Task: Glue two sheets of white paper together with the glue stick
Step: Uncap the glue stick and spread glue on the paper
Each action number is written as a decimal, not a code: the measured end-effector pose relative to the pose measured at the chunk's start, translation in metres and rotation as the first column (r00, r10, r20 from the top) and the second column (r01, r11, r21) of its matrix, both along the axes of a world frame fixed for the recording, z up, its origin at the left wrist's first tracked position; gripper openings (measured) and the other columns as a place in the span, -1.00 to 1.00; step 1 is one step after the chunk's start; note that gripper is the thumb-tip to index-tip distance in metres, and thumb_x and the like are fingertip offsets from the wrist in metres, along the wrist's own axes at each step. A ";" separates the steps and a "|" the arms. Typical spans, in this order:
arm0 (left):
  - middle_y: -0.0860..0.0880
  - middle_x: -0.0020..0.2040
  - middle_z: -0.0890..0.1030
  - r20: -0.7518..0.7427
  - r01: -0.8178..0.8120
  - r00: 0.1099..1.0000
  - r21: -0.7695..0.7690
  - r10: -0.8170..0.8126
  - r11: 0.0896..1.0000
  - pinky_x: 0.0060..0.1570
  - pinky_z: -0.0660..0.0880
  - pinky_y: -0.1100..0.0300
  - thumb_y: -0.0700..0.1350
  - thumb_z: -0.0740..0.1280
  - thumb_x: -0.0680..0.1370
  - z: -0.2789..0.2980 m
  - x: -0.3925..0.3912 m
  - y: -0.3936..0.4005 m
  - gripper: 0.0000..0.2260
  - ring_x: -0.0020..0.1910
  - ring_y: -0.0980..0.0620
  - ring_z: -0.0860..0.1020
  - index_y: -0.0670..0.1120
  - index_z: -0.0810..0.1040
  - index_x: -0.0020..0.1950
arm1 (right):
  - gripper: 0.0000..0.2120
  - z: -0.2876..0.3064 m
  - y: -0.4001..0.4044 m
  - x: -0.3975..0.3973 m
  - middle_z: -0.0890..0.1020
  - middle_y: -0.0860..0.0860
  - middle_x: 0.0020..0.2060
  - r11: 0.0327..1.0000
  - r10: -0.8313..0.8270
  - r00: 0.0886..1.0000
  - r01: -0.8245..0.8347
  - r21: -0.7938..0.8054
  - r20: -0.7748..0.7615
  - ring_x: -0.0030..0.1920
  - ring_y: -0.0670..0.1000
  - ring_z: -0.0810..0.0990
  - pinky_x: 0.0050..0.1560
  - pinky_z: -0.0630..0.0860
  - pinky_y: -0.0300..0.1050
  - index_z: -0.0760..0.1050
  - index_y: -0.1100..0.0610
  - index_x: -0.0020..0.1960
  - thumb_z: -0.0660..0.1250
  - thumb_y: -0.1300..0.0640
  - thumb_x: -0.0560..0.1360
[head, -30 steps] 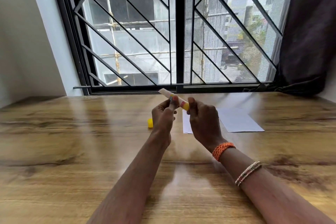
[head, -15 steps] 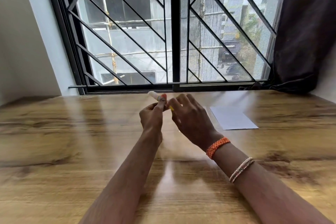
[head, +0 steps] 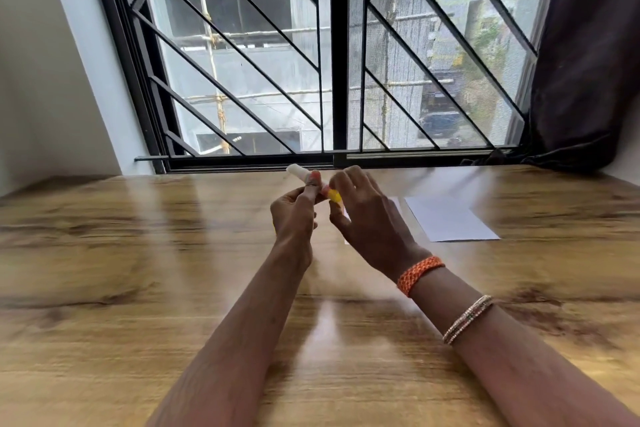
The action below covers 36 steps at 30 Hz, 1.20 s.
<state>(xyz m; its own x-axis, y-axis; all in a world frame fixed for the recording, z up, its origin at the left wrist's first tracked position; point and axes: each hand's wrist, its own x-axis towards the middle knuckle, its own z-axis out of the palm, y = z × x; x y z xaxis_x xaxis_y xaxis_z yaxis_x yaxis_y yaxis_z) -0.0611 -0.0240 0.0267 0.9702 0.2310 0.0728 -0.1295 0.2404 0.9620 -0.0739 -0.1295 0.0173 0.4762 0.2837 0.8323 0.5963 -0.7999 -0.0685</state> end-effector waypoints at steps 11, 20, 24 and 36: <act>0.08 -0.31 0.63 0.092 0.087 0.992 0.003 -0.087 0.996 0.04 0.50 0.02 0.07 0.32 0.52 -0.003 0.003 -0.005 -0.74 -0.18 0.06 0.54 -0.04 0.61 -0.27 | -0.86 -0.004 0.001 0.008 0.56 0.05 -0.27 0.833 0.241 0.971 -0.204 0.515 -0.005 -0.27 -0.07 0.54 -0.29 0.60 -0.28 0.48 0.21 -0.17 0.44 0.31 0.35; 0.14 -0.37 0.62 0.062 0.043 0.997 -0.002 -0.043 0.999 -0.19 0.41 0.20 0.09 0.35 0.48 -0.002 0.004 -0.004 -0.77 -0.31 0.19 0.46 -0.01 0.59 -0.29 | -0.78 -0.007 0.004 0.010 0.62 0.07 -0.34 0.811 0.203 0.972 -0.099 0.577 -0.119 -0.33 0.04 0.62 -0.29 0.58 0.09 0.39 0.09 0.03 0.38 0.09 0.47; 0.02 -0.24 0.59 0.017 0.111 0.994 0.042 -0.112 0.993 -0.06 0.47 0.07 0.11 0.35 0.47 -0.005 0.003 -0.005 -0.76 -0.20 0.06 0.50 -0.05 0.58 -0.20 | -0.64 -0.014 0.000 0.010 0.58 0.00 -0.18 0.958 0.012 0.997 0.010 0.285 -0.075 -0.25 0.07 0.58 -0.38 0.53 0.00 0.36 0.09 0.20 0.35 0.04 0.47; 0.08 -0.22 0.60 0.233 -0.054 0.961 0.688 -0.151 0.724 -0.24 0.37 0.28 -0.22 0.28 0.49 -0.038 0.015 -0.040 -0.91 -0.36 0.21 0.47 -0.07 0.56 -0.12 | -0.78 -0.021 -0.059 0.055 0.47 0.04 -0.38 0.219 0.439 0.860 0.177 0.960 -0.259 -0.35 -0.02 0.53 -0.26 0.63 -0.12 0.63 0.08 0.13 0.32 0.18 0.53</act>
<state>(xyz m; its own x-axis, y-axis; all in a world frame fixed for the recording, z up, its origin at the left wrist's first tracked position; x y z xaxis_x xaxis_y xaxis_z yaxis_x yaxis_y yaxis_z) -0.0457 -0.0641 -0.0115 0.8998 -0.0280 0.4353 -0.3993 -0.4545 0.7962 -0.0194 -0.1888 -0.0037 0.8579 -0.4540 0.2406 0.3384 0.1468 -0.9295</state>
